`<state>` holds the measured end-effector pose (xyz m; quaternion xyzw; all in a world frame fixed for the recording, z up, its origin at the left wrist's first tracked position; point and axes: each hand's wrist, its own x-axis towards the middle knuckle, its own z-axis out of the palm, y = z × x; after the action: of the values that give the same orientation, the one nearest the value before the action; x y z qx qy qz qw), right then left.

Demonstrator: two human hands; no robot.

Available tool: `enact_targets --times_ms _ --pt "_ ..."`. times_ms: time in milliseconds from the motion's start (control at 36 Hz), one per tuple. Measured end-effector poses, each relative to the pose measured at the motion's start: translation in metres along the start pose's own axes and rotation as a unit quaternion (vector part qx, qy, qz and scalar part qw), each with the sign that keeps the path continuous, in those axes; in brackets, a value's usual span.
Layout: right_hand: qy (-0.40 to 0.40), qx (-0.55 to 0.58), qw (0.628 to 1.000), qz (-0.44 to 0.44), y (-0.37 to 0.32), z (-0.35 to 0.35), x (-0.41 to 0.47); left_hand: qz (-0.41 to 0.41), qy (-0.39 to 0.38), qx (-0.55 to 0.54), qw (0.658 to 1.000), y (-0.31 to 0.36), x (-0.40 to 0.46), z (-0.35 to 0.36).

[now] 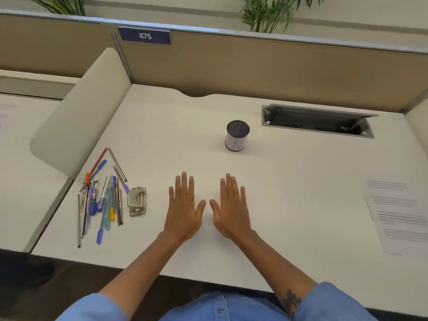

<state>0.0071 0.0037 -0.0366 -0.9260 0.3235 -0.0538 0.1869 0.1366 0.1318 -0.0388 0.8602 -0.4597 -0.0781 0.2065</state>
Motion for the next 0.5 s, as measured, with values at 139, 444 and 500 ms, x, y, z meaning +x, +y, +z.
enact_targets --times_ms 139,444,500 --pt "0.004 0.006 0.999 0.038 0.041 -0.018 -0.017 0.02 -0.042 0.009 0.999 0.034 0.009 0.015" --pt "0.021 0.01 0.996 0.085 0.104 -0.035 -0.05 0.051 -0.077 0.01 0.996 0.08 0.018 0.04" --pt "0.018 0.008 0.996 0.09 0.111 -0.036 -0.054 0.05 -0.08 0.003 0.996 0.083 0.018 0.043"
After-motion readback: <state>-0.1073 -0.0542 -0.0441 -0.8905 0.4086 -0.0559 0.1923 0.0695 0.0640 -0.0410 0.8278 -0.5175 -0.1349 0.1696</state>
